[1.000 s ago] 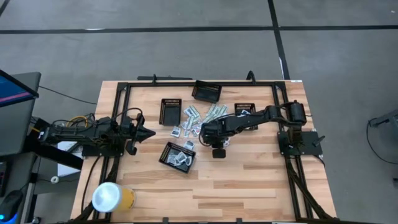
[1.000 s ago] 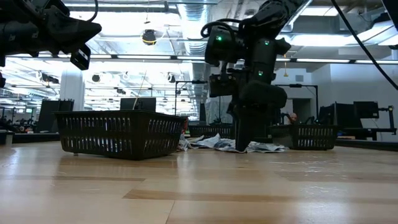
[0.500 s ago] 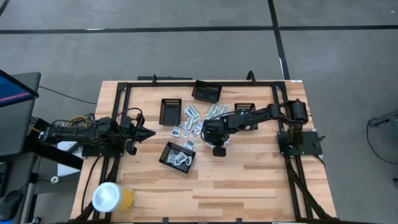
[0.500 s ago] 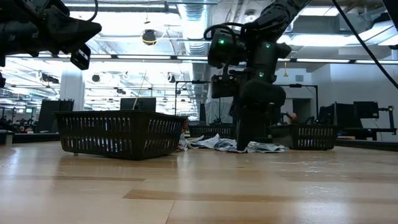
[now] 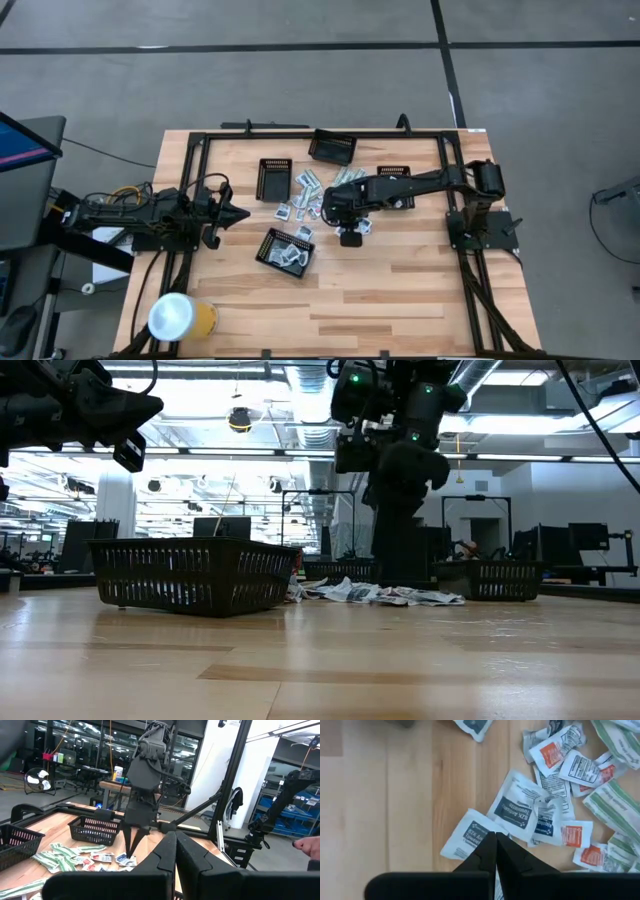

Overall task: Pick & Place First Aid Supplies
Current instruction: Put the white towelette pack into the bottom black bin

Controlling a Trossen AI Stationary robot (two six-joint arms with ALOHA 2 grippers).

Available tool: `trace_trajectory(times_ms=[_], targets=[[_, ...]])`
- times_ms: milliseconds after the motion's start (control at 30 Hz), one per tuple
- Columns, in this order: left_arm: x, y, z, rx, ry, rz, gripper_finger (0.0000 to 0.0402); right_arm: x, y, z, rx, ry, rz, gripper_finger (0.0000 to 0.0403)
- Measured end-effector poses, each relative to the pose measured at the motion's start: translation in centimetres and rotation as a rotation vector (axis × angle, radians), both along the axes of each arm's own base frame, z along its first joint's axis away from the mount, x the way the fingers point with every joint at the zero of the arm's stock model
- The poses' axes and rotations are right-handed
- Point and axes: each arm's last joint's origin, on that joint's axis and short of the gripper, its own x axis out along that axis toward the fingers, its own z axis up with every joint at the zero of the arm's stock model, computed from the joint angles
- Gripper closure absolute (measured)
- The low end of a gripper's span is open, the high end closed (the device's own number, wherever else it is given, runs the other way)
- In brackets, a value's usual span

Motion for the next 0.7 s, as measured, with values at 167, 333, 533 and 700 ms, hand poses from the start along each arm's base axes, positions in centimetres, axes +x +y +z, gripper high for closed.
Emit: trace_trajectory(times_ms=[167,333,533,700], targets=[[0.0,0.0,0.0,0.0,0.0,0.0,0.0394,-0.6,0.0,-1.2,-0.013,0.116,0.056,0.04],[0.0,0.0,0.0,0.0,0.0,-0.001,0.0394,-0.6,1.2,-2.8,-0.04,0.19,0.202,0.0368],[0.0,0.0,0.0,0.0,0.0,-0.001,0.0394,-0.3,2.8,-4.2,-0.063,0.218,0.308,0.0309],[0.0,0.0,0.0,0.0,0.0,-0.001,0.0394,-0.2,3.5,-4.4,-0.111,0.208,0.33,0.0278]])
